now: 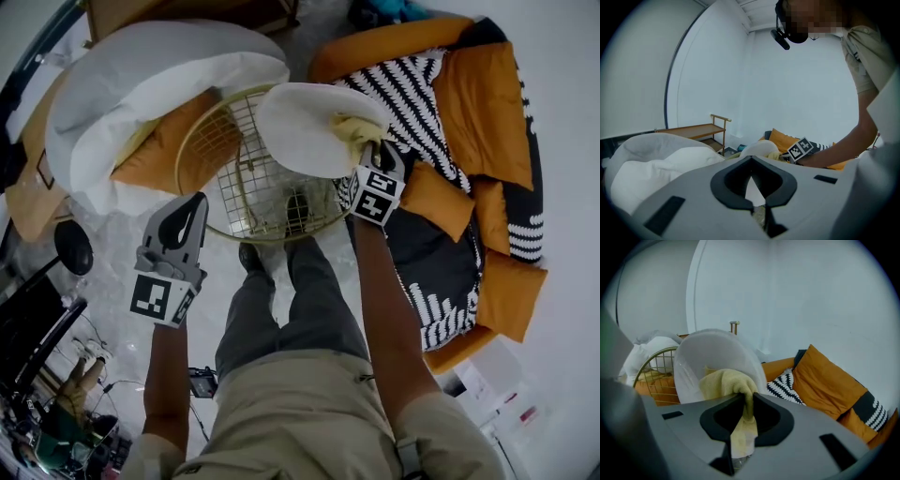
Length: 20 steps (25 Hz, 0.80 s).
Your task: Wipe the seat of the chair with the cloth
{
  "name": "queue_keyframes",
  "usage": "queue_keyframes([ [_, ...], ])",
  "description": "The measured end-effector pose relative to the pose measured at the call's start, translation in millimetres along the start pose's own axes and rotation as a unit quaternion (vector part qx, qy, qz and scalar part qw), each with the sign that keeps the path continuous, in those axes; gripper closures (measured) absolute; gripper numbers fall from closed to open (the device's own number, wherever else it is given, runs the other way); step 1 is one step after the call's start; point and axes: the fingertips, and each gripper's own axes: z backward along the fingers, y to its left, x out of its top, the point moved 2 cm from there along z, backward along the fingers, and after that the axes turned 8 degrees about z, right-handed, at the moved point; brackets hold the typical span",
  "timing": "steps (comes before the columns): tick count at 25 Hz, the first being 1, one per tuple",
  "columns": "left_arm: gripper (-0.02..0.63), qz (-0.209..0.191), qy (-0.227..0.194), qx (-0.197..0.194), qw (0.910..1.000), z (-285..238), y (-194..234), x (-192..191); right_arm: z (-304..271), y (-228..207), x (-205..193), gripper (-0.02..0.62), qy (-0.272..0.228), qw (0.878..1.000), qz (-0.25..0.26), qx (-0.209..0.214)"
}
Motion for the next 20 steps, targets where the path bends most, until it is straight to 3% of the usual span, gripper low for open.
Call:
queue_keyframes([
  [8,0.591,0.023,0.004,0.042,0.9988,33,28,-24,-39,168,21,0.526,0.009,0.989,0.072,0.127],
  [11,0.591,0.028,0.006,0.051,0.9983,41,33,-29,-39,199,27,0.526,0.013,0.986,0.081,0.145],
  [15,0.591,0.030,0.006,0.052,0.9982,44,34,-29,-35,190,21,0.527,0.015,0.987,0.080,0.139],
  [20,0.591,0.019,0.004,0.033,0.9993,28,25,-22,-31,106,-2,0.526,0.024,0.995,0.048,0.080],
])
